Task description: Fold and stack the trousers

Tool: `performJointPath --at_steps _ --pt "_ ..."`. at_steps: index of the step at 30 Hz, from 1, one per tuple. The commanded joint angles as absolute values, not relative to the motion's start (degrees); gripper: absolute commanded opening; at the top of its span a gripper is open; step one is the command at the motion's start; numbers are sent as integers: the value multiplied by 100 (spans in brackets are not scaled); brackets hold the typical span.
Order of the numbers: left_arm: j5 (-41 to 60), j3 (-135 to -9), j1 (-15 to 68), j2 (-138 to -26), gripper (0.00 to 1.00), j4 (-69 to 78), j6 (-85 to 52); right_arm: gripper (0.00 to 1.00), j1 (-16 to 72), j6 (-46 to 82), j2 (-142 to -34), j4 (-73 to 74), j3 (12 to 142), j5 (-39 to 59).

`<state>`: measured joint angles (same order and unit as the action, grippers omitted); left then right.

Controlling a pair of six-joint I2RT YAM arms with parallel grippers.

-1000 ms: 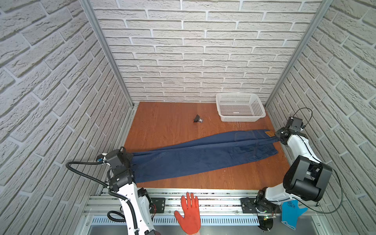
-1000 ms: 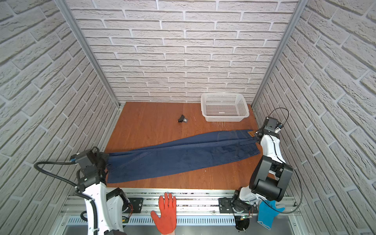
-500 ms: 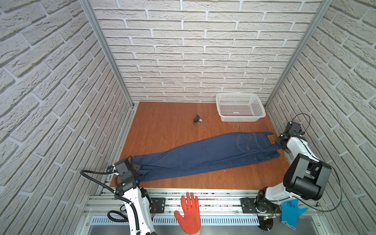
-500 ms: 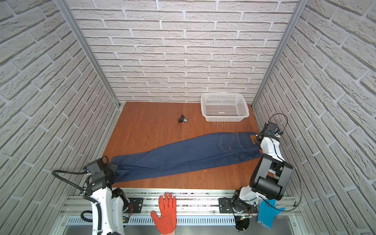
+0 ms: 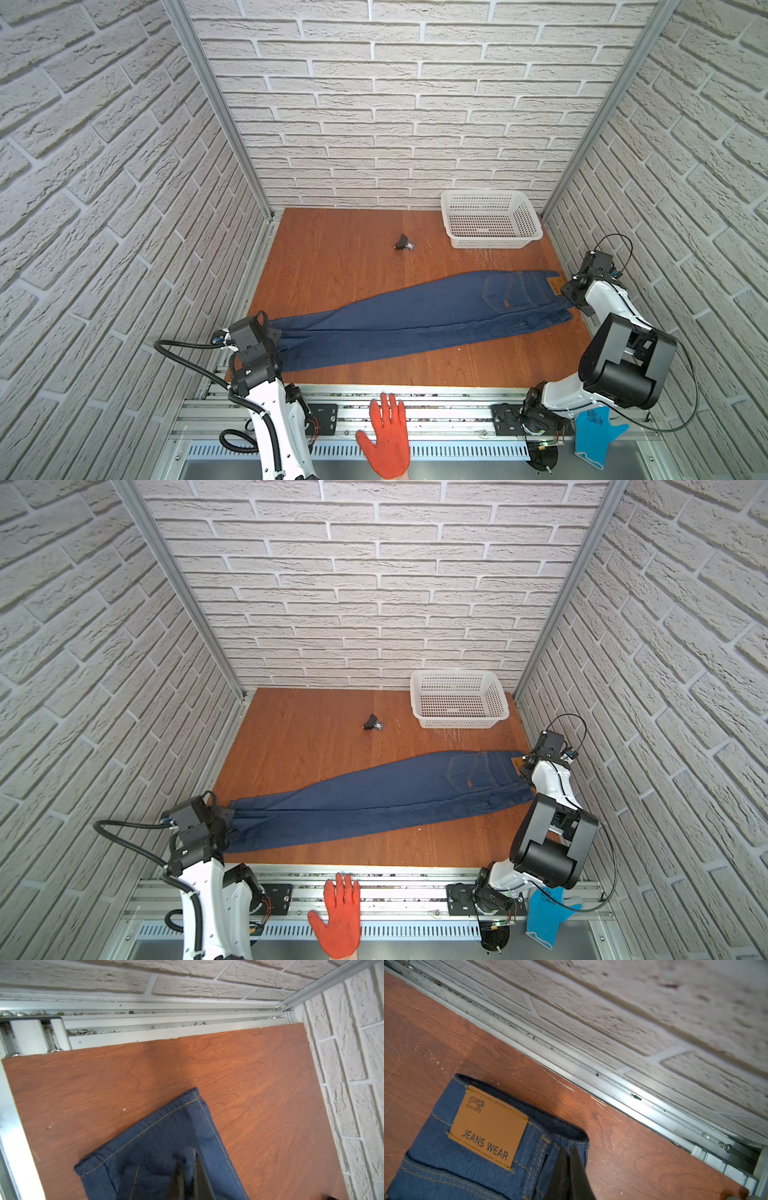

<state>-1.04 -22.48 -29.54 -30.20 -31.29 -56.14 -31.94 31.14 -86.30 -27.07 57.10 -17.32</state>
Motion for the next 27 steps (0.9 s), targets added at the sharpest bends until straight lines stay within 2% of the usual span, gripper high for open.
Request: performJointPath --at_steps 1,13,16,17,18,20,22,27 --pt "-194 -2189 -2953 -2943 0 -3144 -5605 5 -3232 3181 -8406 -2722 5670 -2109" --pt "-520 -1724 -2953 -2815 0 -3550 -5757 6 -3227 3171 -8552 -2745 5397 -2483" --pt "-541 -1744 -2953 -2812 0 -3562 -5766 9 -3236 3207 -8518 -2795 5415 -2517" --pt "-536 -1770 -2955 -2821 0 -3566 -5774 13 -3227 3208 -8493 -2811 5417 -2530" --pt "-526 -1804 -2956 -2825 4 -3568 -5767 18 -3230 3223 -8467 -2829 5427 -2525" --pt "-476 -1939 -2961 -2846 33 -3555 -5714 33 -3228 3255 -8389 -2886 5447 -2471" --pt "-418 -2104 -2953 -2903 50 -3547 -5698 41 -3230 3328 -8310 -2997 5499 -2447" --pt "-328 -2620 -2940 -3060 69 -3624 -5701 50 -3085 3428 -7947 -3244 5672 -2364"
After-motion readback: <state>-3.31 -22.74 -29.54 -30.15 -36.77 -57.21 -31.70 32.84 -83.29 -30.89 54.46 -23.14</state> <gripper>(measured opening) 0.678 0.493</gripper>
